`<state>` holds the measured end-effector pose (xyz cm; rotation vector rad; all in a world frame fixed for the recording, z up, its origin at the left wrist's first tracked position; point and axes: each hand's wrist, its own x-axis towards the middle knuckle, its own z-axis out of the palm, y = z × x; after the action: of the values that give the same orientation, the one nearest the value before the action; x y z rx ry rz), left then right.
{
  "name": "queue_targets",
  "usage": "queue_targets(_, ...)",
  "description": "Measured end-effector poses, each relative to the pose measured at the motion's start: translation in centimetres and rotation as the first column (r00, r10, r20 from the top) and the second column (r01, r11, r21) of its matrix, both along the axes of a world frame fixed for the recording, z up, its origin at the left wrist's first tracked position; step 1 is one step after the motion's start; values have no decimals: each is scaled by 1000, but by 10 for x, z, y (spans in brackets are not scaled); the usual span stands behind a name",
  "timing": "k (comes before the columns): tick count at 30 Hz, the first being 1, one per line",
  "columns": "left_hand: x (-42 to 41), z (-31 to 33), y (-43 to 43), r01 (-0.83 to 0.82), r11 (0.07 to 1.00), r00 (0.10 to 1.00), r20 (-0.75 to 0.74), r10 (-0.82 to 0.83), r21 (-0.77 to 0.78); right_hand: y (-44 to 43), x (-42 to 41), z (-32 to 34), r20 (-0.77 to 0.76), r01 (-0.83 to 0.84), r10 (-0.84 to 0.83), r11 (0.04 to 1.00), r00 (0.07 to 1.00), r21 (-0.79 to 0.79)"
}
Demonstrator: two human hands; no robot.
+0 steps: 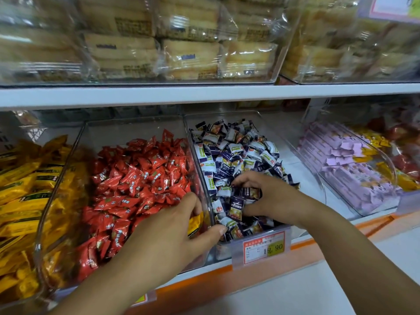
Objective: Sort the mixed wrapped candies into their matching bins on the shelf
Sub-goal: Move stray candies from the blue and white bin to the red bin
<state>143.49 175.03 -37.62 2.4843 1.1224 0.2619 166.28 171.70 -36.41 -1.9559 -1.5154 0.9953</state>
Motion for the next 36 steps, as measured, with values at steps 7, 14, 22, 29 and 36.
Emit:
queue_targets(7,1,1,0,1,1000,1000,-2,-1,-10,-5,18,19,-223,63,-29,987,974,150)
queue_targets(14,0,-1,1,0,1000,1000,-3,0,-3,-4,25,15,-215,150,-110,972,970,181)
queue_targets(22,0,-3,1,0,1000,1000,11,0,9,-3,21,17,-193,244,-188,911,963,333)
queue_targets(29,0,-4,2,3,1000,1000,16,-3,-4,-7,16,21,130,104,-169,911,977,399)
queue_targets(36,0,-4,2,6,1000,1000,15,-6,-3,-10,13,11,543,-144,170,985,822,-92)
